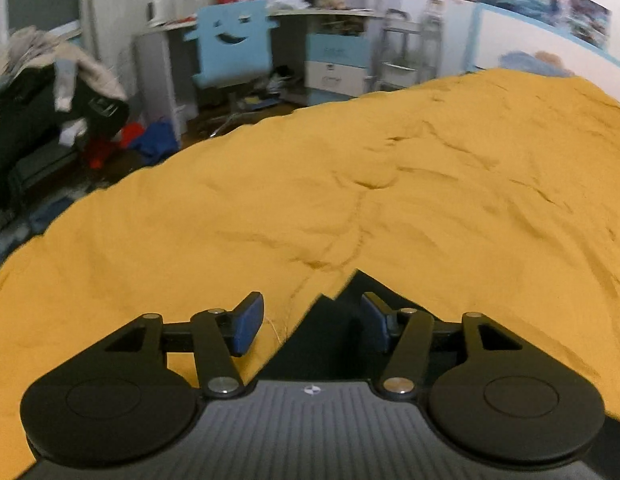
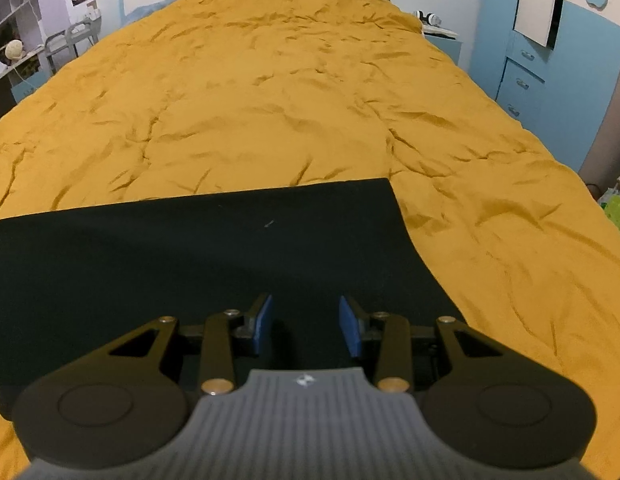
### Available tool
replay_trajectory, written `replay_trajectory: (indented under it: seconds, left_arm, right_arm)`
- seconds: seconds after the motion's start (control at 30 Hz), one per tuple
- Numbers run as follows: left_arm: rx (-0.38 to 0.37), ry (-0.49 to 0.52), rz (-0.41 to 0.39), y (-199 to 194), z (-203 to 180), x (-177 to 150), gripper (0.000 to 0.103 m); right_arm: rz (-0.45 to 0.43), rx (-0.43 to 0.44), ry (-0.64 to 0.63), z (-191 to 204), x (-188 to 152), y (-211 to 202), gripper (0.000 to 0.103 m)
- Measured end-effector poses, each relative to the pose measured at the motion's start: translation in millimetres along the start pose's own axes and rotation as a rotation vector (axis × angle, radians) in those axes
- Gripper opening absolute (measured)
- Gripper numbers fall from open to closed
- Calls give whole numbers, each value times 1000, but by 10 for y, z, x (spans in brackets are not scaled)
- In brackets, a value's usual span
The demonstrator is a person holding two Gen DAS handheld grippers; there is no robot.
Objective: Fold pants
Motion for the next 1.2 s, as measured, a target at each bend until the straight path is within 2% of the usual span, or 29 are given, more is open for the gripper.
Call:
replay_trajectory:
  seconds: [0.03,0.07,0.1,0.17,0.27,0.37,0.53,0.63,0.73,0.8,0.87,0.93,1.03,1.1,1.2]
  left_arm:
    - [3,-11,2,49,6,-3,64]
    - [-3,-11,12,89,-7,-18,56]
    - [-20,-3,30,124,-37,-44,31]
    - [-57,42,63,162,-117,-105,3]
    - [-57,108,2,50,-160,-125,2]
    - [-65,90,-74,-135,-114,-54,2]
    - [-52,116,-171,-289,-154,173,2]
    - [-39,138,-157,-141,-237,203,2]
    - [-15,138,-111,36,-260,112,5]
    - [26,110,-63,106,-183,48,26]
    - [53,60,-56,60,-65,27,44]
    - [33,10,-73,-61,49,56,47]
    - [-54,-56,-64,-212,154,92,48]
    - [-104,-72,-33,-247,172,86,63]
    - [-119,-142,14,-273,240,-89,67]
  right_arm:
    - [1,-7,-7,-1,6,6,34]
    - [2,-15,-9,-5,10,18,34]
    - [5,-20,-8,-13,11,31,34]
    - [13,-23,-3,-10,6,69,34]
    - [15,-22,-22,43,7,121,34]
    - [15,-17,-41,98,0,160,34]
    - [14,-15,-51,125,-11,210,34]
    - [15,-15,-49,121,-15,209,33]
    - [14,-18,-48,112,-13,186,33]
    - [13,-20,-49,99,-4,171,33]
    - [11,-20,-41,90,6,167,33]
    - [6,-16,-34,91,4,170,33]
    - [5,-1,-34,120,-13,185,33]
    - [6,9,-38,159,-30,195,34]
    - [2,27,-35,195,-35,179,33]
Point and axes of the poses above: each gripper's, at about its wrist camera, not at the fingertips, and y roughly the way its jaws point, z to its left, x to its top, the point moved 7 cm from there along y, roughly the way its jaws point, and after that the axes turned 4 degrees about y, right-handed, at the moved point
